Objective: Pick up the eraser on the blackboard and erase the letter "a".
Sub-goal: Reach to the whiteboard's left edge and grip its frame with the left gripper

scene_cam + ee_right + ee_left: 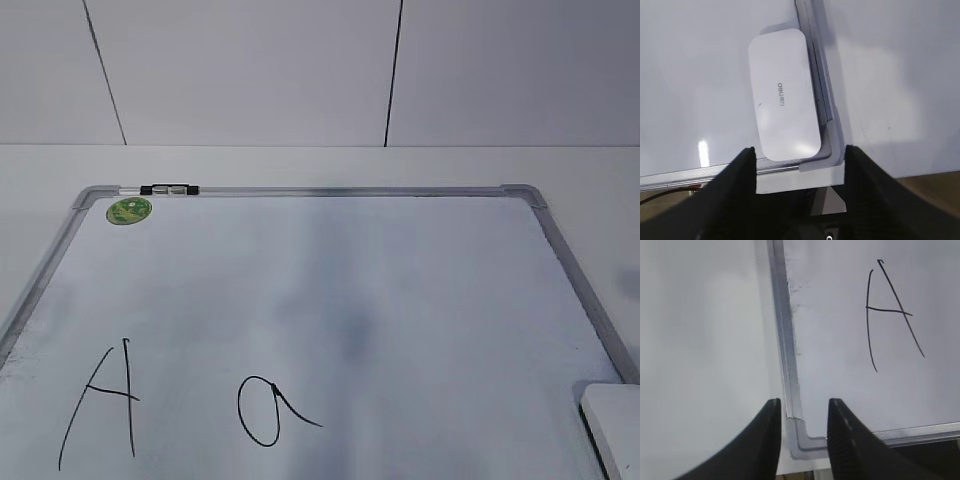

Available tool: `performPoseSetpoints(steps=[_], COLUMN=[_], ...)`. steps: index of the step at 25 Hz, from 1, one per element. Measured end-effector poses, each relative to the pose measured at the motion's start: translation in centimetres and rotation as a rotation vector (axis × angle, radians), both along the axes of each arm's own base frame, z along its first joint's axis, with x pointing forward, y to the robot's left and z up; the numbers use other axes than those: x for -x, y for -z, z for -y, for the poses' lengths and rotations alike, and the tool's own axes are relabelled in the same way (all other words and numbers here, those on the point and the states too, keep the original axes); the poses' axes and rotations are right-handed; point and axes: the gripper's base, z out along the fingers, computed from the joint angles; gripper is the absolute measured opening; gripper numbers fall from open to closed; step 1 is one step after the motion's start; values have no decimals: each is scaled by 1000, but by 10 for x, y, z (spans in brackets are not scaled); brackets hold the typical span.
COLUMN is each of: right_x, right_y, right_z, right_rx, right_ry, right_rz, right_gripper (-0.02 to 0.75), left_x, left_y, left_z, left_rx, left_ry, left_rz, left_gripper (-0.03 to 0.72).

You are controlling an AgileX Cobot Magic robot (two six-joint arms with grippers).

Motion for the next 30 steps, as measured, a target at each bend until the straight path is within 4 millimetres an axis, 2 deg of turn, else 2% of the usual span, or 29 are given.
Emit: performPoseSetpoints(steps=[9, 13, 20, 30], right_x=[0, 0, 0, 0], right_y=[0, 0, 0, 0], right_z=[-2, -2, -2, -2], right_rx=[-13, -13, -15, -15], right_ry=[-10, -10, -11, -10], right_rz=[1, 1, 1, 3], right_gripper=[433, 433, 433, 433], left_x=[-99, -131, -158, -174], left_y=[25, 39, 73, 105], left_z=[7, 10, 0, -4], left_rx=[-62, -64, -64, -70], left_ry=[18, 18, -24, -22], left_rz=[-175, -199, -239, -270], left_gripper=[239, 239, 239, 239])
